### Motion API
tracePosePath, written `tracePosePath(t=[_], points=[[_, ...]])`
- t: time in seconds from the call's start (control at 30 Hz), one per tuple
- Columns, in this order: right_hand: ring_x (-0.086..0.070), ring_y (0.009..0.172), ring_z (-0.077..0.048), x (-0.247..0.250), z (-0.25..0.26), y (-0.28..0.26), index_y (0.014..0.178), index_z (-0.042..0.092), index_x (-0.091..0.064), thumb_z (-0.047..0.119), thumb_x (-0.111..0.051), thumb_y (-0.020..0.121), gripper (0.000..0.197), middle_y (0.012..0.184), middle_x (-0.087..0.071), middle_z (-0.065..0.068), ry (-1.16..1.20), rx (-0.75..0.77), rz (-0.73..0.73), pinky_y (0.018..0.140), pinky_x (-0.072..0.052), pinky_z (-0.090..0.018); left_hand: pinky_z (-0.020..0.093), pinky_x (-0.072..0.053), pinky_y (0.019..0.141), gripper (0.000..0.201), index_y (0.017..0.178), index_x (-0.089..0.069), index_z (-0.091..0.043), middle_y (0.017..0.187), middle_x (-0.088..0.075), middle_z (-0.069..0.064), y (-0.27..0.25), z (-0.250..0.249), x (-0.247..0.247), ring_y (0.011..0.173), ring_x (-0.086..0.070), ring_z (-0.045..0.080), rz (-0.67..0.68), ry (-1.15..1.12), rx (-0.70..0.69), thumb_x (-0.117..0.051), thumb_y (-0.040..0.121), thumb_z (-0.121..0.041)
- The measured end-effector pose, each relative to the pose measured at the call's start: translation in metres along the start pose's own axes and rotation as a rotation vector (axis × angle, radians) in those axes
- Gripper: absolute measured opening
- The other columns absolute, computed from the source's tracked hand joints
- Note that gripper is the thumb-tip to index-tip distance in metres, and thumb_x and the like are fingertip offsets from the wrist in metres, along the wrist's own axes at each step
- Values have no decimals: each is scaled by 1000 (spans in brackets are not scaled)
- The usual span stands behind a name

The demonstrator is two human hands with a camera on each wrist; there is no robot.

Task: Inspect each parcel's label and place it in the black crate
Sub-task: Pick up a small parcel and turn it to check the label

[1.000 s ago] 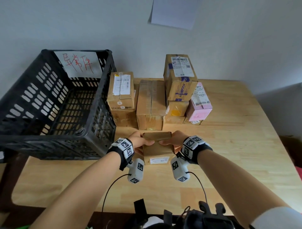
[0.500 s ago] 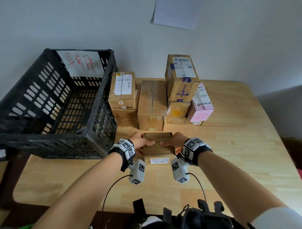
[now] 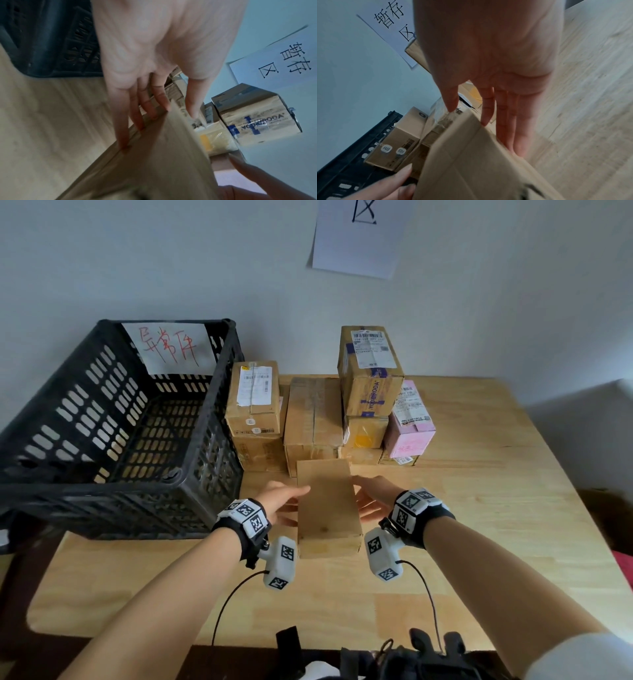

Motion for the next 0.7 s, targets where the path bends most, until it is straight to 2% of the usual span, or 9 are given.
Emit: tracePosePath(t=[0.07, 0.13, 0.23, 0.33, 0.4, 0.47, 0.57, 0.63, 0.7], points=[[-67, 74, -24, -5, -9, 4, 105, -5, -59, 39, -60, 90, 47, 88, -68, -15, 2, 4, 3, 81, -58, -41, 45, -57, 76, 43, 108, -55, -5, 113, -61, 15, 1, 8, -2, 105, -59, 28, -31, 13, -11, -80, 74, -16], [-68, 79, -25, -13, -19, 7, 104, -4, -62, 38, -63, 89, 44, 93, -70, -17, -22, 4, 14, 83, -58, -40, 45, -57, 78, 36, 102, -57, -4, 110, -63, 17, 0, 17, -8, 101, -62, 30, -12, 47, -3, -79, 74, -14], [-71, 86, -26, -22, -33, 10, 99, -3, -63, 38, -66, 87, 43, 95, -72, -18, -132, -14, 11, 85, -57, -39, 37, -57, 72, 44, 107, -59, 1, 110, -65, 17, 5, 35, -16, 92, -64, 27, 33, 163, 35, -81, 73, -17], [-71, 86, -25, -29, -48, 15, 88, 1, -63, 37, -68, 84, 37, 88, -73, -15, -229, -30, 15, 85, -57, -40, 43, -58, 79, 58, 110, -58, -1, 113, -65, 17, 13, 47, -17, 99, -64, 28, 11, 298, 58, -86, 66, -25], [-72, 87, -25, -34, -54, 15, 84, 4, -62, 41, -70, 82, 38, 88, -74, -15, -284, -41, 30, 84, -58, -41, 40, -56, 80, 72, 121, -51, -4, 121, -59, 13, 19, 55, -16, 109, -58, 27, -8, 374, 79, -86, 65, -33], [-73, 83, -24, -37, -57, 14, 89, 4, -64, 47, -71, 77, 45, 88, -74, -13, -326, -56, 35, 81, -59, -40, 39, -53, 81, 83, 131, -41, -8, 130, -52, 10, 22, 60, -15, 117, -52, 28, -30, 448, 91, -83, 67, -40], [-72, 76, -26, -41, -55, 18, 107, 4, -58, 56, -74, 67, 67, 93, -71, -13, -350, -72, 18, 73, -60, -42, 40, -48, 95, 97, 140, -33, -8, 140, -46, 9, 30, 64, -17, 124, -49, 28, -43, 576, 101, -79, 66, -50], [-70, 83, -30, -44, -54, 26, 113, 4, -55, 63, -74, 58, 82, 98, -69, -14, -418, -61, 2, 77, -59, -44, 35, -48, 93, 93, 140, -34, -7, 139, -47, 9, 33, 64, -18, 122, -51, 28, -56, 628, 92, -75, 71, -52], [-68, 91, -30, -45, -53, 31, 114, 5, -56, 61, -74, 61, 79, 102, -68, -14, -492, -49, -18, 82, -57, -44, 37, -50, 91, 88, 138, -38, -8, 135, -51, 9, 37, 65, -18, 119, -52, 27, -70, 642, 95, -74, 71, -54]])
Point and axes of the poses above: each hand's wrist, its own y-axis towards the middle knuckle, its own x-axis out of the back of the hand, z = x × y, the point moved 8 cm from there along y, towards the middle knuckle
